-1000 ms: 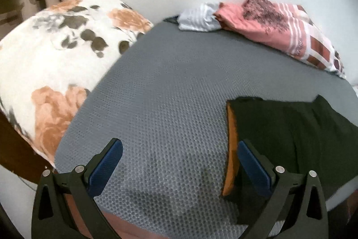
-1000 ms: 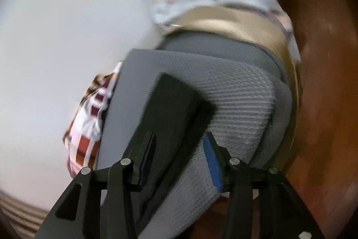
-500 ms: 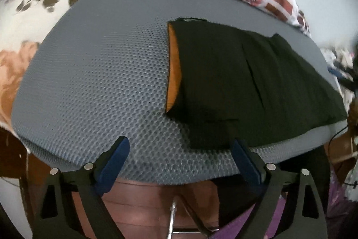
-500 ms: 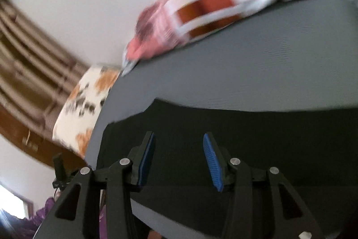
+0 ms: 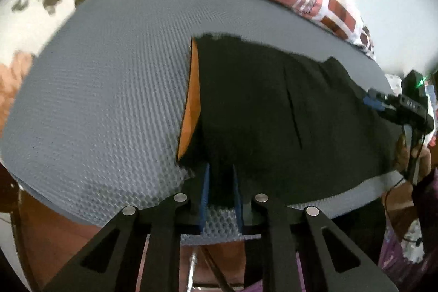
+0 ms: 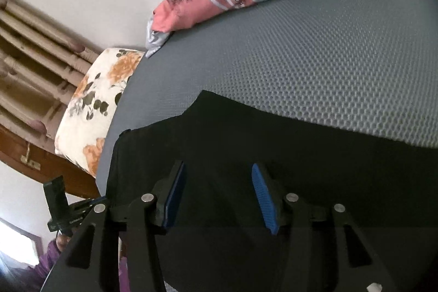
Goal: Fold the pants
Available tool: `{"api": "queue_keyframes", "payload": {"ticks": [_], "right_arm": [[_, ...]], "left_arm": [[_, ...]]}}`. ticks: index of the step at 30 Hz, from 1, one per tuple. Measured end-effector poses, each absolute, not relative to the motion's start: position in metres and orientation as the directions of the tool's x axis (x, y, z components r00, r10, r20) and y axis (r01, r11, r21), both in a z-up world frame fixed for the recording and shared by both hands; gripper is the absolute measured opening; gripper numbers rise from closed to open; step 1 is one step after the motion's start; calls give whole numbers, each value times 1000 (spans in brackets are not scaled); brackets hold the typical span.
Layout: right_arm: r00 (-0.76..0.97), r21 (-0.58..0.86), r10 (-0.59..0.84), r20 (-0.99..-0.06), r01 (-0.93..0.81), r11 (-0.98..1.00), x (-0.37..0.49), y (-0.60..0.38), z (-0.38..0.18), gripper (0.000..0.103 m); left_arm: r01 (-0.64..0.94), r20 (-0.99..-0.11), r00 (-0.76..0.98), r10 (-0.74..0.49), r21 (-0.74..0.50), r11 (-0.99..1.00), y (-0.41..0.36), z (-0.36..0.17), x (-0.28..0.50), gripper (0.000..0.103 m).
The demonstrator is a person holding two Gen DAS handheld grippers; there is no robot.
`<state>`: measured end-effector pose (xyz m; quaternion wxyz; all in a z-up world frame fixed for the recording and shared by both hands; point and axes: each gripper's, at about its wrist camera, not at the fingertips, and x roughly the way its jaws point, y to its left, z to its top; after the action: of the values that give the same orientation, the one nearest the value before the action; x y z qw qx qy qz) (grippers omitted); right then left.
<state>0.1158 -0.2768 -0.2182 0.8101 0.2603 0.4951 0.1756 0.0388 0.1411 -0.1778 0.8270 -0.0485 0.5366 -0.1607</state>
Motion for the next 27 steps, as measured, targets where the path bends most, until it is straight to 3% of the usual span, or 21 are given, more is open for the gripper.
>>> {"api": "queue_keyframes", "payload": {"ticks": [6, 10, 15, 19, 22, 23, 25, 27], "right_arm": [[490, 620, 532, -691, 22, 785, 105, -288, -228, 49], [521, 661, 547, -655, 43, 750, 99, -296, -233, 49], [532, 690, 572, -624, 31, 723, 92, -300, -235, 48], [572, 760, 609, -549, 38, 649, 82, -313, -229, 51], [612, 787, 608, -506, 39, 616, 67, -327, -217, 51], [622, 786, 600, -503, 41, 617, 59, -333, -212, 51], [644, 778, 577, -502, 46, 626, 37, -350, -202, 51], [673, 774, 544, -502, 68, 630, 13, -371, -194, 51]], "left_arm": [[271, -816, 532, -228, -91, 958, 122, -144, 53, 15], [255, -875, 450, -179, -66, 965, 130, -184, 77, 15], [273, -849, 511, -132, 15, 962, 125, -191, 69, 17], [262, -828, 550, -110, 45, 964, 125, -190, 66, 27], [201, -798, 602, -33, 112, 973, 130, -177, 60, 57], [163, -768, 640, 4, 142, 976, 133, -168, 56, 59], [75, -691, 718, 82, 195, 978, 135, -145, 50, 73], [92, -655, 754, 47, 177, 980, 129, -129, 50, 75]]}}
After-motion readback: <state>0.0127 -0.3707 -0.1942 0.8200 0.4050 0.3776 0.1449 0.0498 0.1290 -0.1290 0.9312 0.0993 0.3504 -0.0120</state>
